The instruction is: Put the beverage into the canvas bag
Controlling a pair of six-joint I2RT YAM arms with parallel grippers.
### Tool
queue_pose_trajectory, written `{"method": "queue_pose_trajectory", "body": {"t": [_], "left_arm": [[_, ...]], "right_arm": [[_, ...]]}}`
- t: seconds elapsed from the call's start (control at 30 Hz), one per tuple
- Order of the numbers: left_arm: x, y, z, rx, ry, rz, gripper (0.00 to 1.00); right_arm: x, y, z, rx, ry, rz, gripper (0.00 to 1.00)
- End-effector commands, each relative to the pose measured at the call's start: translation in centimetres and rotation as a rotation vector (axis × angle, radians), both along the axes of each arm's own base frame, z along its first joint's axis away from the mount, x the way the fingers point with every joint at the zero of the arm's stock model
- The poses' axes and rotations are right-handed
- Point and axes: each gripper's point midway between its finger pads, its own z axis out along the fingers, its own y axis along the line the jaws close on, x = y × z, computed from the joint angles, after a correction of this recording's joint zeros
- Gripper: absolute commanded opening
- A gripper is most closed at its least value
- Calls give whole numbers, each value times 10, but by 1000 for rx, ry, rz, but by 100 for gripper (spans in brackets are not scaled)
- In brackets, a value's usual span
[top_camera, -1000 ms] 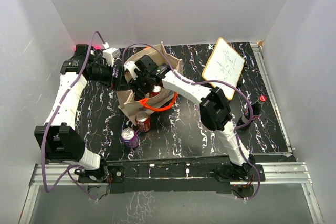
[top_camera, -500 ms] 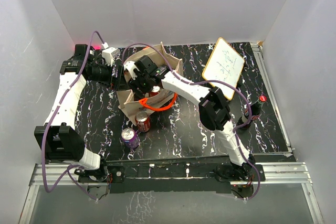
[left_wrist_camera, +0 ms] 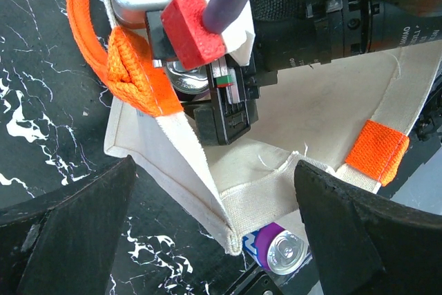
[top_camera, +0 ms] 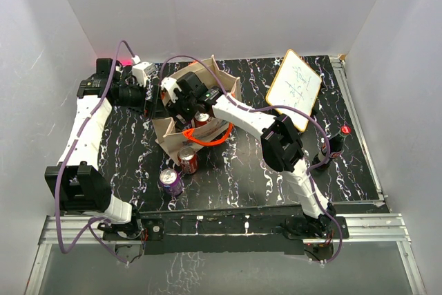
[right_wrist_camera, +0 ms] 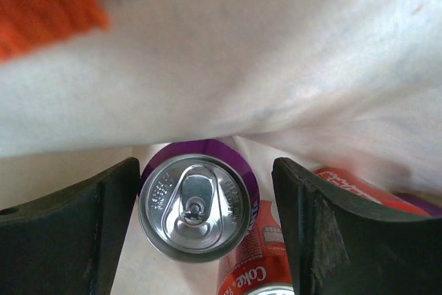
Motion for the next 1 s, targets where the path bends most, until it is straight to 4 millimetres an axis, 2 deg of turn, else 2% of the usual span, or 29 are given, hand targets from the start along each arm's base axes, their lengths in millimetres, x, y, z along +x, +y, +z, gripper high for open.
{"method": "queue_pose_trajectory", "body": {"t": [0.0, 0.33, 0.43, 0.7, 0.97], "left_arm": [[-5, -1, 14, -26, -34, -12, 97], [-4, 0, 17, -39, -39, -6, 97], [-3, -1, 20, -53, -45, -5, 97], [-2, -2, 23, -70, -67, -22, 97], [2, -3, 30, -82, -92, -26, 97]], "right_arm": [[14, 16, 22, 101, -64, 3, 80], [16, 10, 16, 84, -60, -2, 79], [21, 7, 16, 72, -79, -12, 75], [37, -3, 31, 65, -137, -48, 66], [28, 1, 56, 129, -126, -7, 71]]}}
